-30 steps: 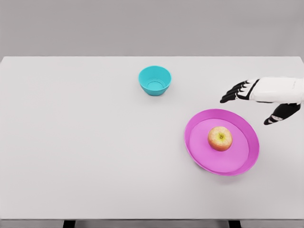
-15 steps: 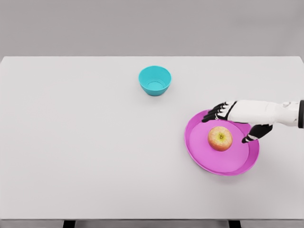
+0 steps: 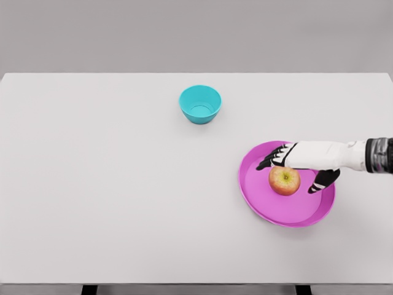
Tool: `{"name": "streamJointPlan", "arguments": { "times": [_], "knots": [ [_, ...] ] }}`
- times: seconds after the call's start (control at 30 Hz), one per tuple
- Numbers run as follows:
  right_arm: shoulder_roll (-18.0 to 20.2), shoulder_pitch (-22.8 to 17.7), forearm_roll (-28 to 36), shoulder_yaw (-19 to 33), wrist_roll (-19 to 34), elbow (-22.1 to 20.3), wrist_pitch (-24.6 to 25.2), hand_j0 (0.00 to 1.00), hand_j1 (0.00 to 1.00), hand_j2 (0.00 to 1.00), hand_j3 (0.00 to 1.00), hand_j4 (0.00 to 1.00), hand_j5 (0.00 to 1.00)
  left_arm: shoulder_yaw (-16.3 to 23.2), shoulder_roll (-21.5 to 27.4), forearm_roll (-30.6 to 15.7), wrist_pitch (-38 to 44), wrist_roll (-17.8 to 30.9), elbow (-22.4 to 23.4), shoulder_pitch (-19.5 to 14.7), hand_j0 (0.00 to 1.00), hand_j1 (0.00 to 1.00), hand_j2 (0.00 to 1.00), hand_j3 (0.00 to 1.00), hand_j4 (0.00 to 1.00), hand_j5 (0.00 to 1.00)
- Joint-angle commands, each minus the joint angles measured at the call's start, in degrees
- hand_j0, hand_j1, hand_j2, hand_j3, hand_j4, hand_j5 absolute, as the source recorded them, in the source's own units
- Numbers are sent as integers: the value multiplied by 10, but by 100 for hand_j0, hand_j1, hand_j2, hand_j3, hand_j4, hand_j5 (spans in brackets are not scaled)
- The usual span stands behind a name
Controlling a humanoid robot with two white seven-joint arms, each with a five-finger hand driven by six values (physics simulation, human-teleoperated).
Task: Put the apple from the pink plate into the blue bowl with your right arm
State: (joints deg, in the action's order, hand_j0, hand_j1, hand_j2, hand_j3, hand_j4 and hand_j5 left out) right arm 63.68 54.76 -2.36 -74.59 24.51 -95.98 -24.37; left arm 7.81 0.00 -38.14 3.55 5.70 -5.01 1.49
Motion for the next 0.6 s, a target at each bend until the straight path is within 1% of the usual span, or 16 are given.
{"name": "streamJointPlan", "arguments": {
  "times": [0.0,0.03,0.17,0.23,0.37,0.57],
  "knots": [
    [-5,0,-4,1,17,0,12,100,100,100,100,100,100,0,0,0,0,0,0,0,100,100,100,100,100,100],
    [-5,1,-4,2,17,-1,11,100,100,100,100,100,100,0,0,0,0,0,0,1,100,100,100,100,100,100],
    [-26,-1,-5,0,16,-1,12,100,100,100,100,100,100,0,0,0,0,0,0,1,100,100,100,100,100,100],
    [-37,-1,-20,1,16,1,21,100,100,100,100,100,100,0,0,0,0,0,0,1,100,100,100,100,100,100],
    [-29,-1,-21,1,15,9,14,100,100,100,100,100,100,0,0,0,0,0,0,1,100,100,100,100,100,100],
    [-33,-4,-22,1,15,8,16,100,100,100,100,100,100,0,0,0,0,0,0,0,100,100,100,100,100,100]
  ]
}}
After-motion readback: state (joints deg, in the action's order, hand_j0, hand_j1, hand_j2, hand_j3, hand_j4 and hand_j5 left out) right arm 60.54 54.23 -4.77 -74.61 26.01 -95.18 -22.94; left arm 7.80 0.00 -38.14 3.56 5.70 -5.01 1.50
